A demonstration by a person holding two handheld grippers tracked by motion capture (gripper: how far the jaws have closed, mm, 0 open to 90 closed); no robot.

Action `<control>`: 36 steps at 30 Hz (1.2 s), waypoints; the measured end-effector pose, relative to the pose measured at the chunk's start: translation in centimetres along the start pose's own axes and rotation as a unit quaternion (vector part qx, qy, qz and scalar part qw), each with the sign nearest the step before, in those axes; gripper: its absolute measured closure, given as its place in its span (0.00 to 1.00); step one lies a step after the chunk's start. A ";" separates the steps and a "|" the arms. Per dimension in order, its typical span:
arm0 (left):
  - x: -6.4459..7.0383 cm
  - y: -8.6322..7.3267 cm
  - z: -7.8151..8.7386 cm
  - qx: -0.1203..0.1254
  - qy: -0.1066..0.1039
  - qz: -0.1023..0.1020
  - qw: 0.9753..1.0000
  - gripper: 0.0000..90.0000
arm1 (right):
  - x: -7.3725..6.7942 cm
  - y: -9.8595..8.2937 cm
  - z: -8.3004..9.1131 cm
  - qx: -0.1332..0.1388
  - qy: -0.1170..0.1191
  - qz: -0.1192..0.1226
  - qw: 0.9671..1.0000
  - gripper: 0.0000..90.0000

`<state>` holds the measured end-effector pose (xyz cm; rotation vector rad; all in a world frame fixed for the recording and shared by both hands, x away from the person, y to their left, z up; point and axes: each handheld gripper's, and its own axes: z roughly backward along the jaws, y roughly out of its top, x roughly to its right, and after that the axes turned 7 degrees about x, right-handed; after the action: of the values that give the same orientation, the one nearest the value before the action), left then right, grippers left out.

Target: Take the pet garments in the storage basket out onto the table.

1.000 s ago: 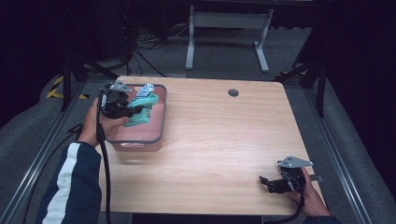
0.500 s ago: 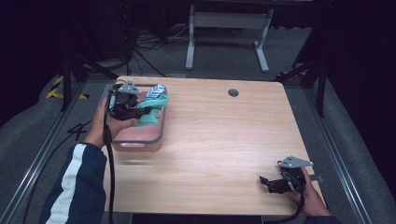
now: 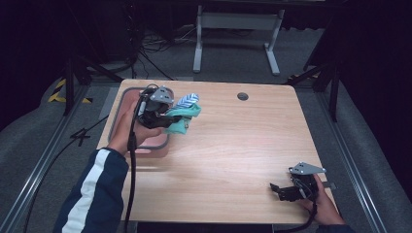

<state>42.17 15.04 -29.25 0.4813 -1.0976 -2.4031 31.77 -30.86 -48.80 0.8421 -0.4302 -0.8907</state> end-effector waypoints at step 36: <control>7.1 0.8 -13.4 -0.095 -0.099 -0.046 0.989 0.81 | 0.0 0.0 0.0 -0.001 0.000 0.001 1.000 0.01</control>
<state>42.91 2.56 -37.90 0.2366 -0.9296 -2.6507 31.77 -30.87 -48.80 0.8405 -0.4304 -0.8891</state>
